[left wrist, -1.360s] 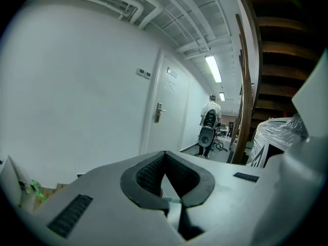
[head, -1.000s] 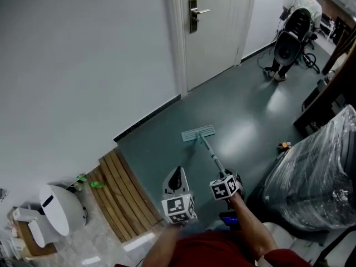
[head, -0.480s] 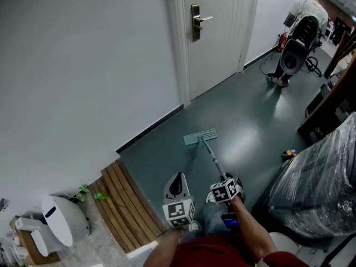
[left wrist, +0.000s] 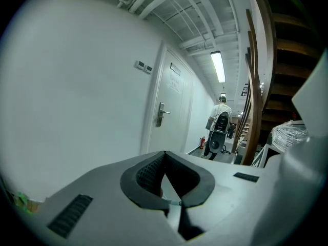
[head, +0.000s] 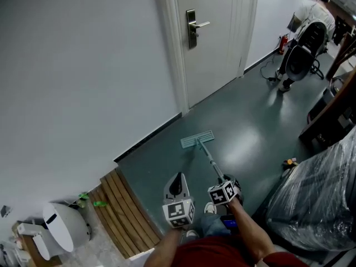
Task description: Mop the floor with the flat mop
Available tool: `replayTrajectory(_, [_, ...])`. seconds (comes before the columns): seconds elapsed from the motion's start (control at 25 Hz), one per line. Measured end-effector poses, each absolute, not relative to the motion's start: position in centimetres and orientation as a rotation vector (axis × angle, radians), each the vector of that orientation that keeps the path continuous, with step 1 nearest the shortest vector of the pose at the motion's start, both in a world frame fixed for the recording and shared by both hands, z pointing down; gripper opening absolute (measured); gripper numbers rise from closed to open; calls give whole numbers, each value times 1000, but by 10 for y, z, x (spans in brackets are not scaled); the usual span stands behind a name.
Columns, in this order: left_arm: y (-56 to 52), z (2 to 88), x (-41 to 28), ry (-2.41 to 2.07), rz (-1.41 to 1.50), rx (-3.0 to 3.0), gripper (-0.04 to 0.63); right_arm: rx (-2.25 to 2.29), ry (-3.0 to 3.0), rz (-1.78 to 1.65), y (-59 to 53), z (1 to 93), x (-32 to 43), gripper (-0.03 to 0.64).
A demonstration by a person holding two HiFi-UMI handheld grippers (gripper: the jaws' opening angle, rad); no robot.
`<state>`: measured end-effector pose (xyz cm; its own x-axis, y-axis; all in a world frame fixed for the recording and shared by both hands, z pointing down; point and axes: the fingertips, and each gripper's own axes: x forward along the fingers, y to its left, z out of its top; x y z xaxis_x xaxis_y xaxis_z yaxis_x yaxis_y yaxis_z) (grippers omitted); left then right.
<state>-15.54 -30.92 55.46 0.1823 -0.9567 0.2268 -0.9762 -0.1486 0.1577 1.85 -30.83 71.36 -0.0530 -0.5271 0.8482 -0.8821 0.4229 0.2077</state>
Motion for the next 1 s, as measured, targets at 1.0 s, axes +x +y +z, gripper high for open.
replayTrajectory(1.0, [-470, 558, -146, -1962, 129, 2097, 14, 1167, -1768, 409, -490, 713, 35, 117])
